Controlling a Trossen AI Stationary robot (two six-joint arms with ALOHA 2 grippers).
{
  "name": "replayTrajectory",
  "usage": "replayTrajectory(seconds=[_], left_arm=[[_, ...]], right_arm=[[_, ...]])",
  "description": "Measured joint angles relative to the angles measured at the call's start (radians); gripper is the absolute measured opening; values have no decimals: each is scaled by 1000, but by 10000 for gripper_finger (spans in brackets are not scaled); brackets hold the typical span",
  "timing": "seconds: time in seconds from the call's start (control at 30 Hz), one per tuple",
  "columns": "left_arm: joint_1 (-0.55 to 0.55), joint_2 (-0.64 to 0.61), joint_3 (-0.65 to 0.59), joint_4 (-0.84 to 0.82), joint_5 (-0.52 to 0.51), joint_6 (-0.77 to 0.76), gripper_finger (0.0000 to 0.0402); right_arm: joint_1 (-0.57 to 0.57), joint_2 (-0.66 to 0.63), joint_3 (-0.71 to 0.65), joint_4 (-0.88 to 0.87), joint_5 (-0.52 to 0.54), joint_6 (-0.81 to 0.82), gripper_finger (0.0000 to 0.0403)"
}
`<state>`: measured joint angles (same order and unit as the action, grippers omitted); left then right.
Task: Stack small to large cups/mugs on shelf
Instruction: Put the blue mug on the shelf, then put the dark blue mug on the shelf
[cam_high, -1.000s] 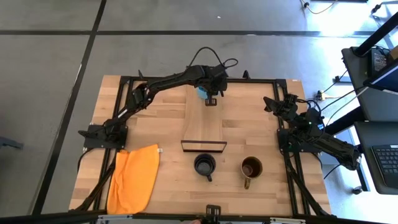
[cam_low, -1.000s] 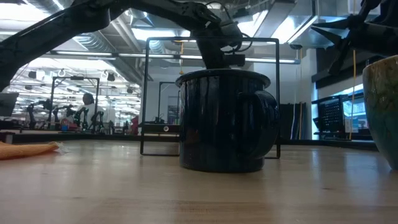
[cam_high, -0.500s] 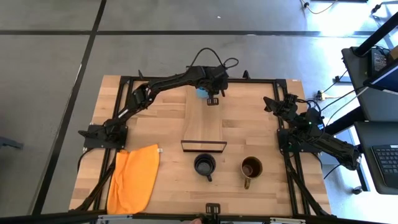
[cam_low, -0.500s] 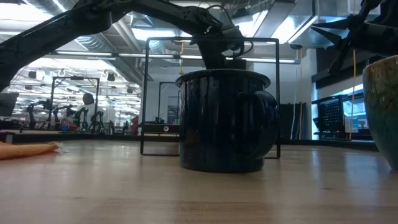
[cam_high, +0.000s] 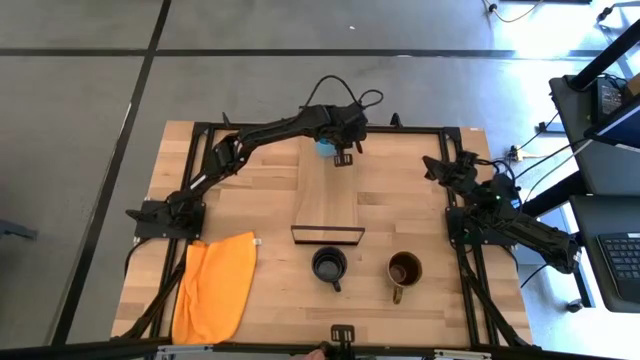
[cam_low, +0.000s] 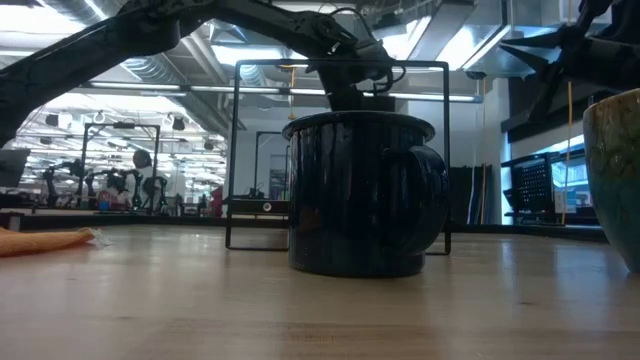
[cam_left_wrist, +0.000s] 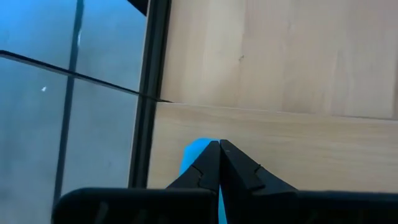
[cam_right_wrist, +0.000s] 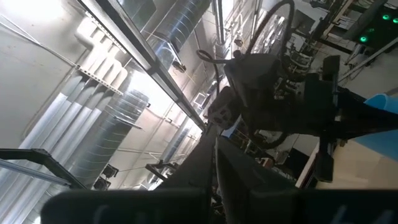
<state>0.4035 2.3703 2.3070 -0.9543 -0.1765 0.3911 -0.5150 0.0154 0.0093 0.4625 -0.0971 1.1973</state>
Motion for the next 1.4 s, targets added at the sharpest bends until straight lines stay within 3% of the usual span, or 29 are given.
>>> replayTrajectory(seconds=[0.27,0.4,0.67,0.83,1.13,1.27,1.4], left_arm=[[-58,-37,48,-39,104,-115,0],[-112,-126,32,-75,146,-172,0],[-209,-208,29,-511,135,-261,0],[-266,-247,28,-619,105,-457,27],[-417,-424,1,-617,-231,-885,118],[-509,-543,-112,-616,-279,-1183,139],[-624,-626,-320,-617,-291,-1509,141]], right_arm=[[0,0,-1,-29,1,-1,23],[0,0,-1,-27,0,-1,23],[0,0,-1,-15,-15,-10,23],[1,0,-1,23,-73,-25,25],[1,0,-1,34,-108,-27,62],[1,0,-1,28,-106,-27,64],[1,0,-1,14,-106,-26,64]])
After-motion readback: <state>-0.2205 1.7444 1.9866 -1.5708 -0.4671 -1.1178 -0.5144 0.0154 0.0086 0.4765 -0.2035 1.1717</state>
